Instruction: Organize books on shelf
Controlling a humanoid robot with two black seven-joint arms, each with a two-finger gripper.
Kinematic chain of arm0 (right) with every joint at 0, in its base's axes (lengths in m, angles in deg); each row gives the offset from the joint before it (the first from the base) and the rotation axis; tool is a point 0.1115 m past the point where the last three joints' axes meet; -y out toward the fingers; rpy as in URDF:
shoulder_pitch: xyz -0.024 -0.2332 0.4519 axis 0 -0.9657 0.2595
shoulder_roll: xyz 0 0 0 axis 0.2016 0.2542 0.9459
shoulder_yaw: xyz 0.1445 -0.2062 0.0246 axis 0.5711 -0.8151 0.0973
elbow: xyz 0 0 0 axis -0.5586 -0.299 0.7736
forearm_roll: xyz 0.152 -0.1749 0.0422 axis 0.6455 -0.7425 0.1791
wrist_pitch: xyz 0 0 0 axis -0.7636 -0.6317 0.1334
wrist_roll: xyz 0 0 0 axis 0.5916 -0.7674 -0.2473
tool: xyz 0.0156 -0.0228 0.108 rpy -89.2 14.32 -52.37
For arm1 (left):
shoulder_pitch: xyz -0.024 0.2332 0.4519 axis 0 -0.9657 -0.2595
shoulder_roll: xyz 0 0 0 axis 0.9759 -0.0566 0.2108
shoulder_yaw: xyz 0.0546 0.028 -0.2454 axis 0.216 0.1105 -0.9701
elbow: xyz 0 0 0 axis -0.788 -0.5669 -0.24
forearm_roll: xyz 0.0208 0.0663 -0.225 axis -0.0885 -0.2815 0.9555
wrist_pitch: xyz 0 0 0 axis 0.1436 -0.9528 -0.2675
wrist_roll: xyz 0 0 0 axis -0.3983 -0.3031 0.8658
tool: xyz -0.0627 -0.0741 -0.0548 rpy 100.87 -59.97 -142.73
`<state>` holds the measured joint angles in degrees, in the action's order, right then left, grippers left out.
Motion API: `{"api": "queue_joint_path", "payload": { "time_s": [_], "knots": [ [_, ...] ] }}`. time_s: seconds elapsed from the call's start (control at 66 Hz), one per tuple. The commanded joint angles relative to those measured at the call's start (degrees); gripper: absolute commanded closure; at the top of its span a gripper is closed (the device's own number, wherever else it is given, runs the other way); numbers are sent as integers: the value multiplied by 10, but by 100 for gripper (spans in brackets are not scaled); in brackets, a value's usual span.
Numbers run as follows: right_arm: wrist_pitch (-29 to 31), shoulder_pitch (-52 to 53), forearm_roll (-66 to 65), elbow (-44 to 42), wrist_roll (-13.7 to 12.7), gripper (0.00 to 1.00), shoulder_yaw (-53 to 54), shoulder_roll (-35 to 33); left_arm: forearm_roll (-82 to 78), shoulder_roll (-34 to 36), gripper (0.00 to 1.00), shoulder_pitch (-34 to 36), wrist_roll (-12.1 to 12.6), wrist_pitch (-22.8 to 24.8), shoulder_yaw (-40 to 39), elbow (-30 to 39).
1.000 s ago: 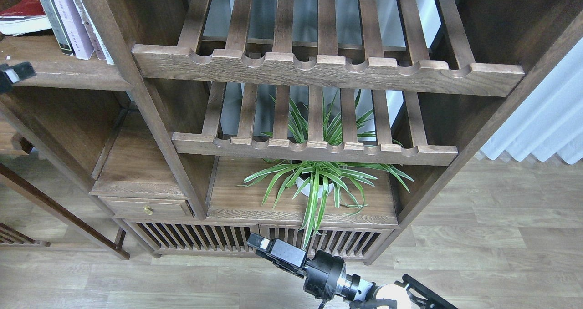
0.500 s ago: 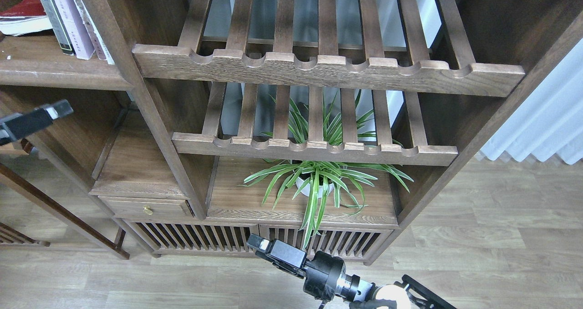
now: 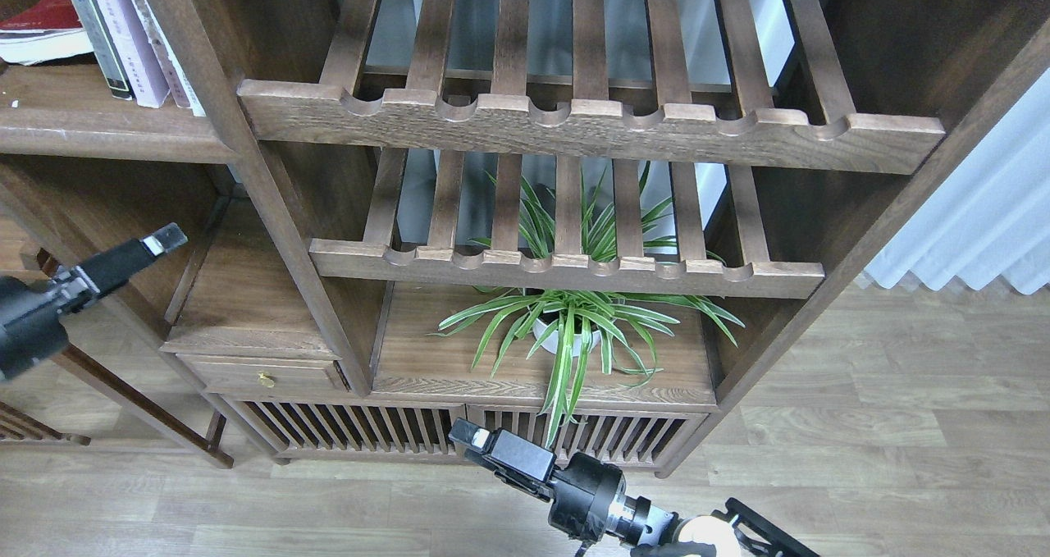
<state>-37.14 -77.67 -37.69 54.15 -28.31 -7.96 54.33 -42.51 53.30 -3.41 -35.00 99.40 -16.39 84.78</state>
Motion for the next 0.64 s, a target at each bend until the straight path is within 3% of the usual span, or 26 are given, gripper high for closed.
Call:
{"api": "queue_joint_path", "payload": {
  "time_s": [0.0,0.227,0.621],
  "knots": [
    [0,0,1,-1,11,0,1,0,-1,-36,35,-13,0,0,-15,-24],
    [0,-1,1,-1,18,0,8,0,-1,-142,35,-31,0,0,-85,-95],
    [0,0,1,-21,17,0,13,0,-1,-196,30,-58,2,0,-72,-140]
  ]
}}
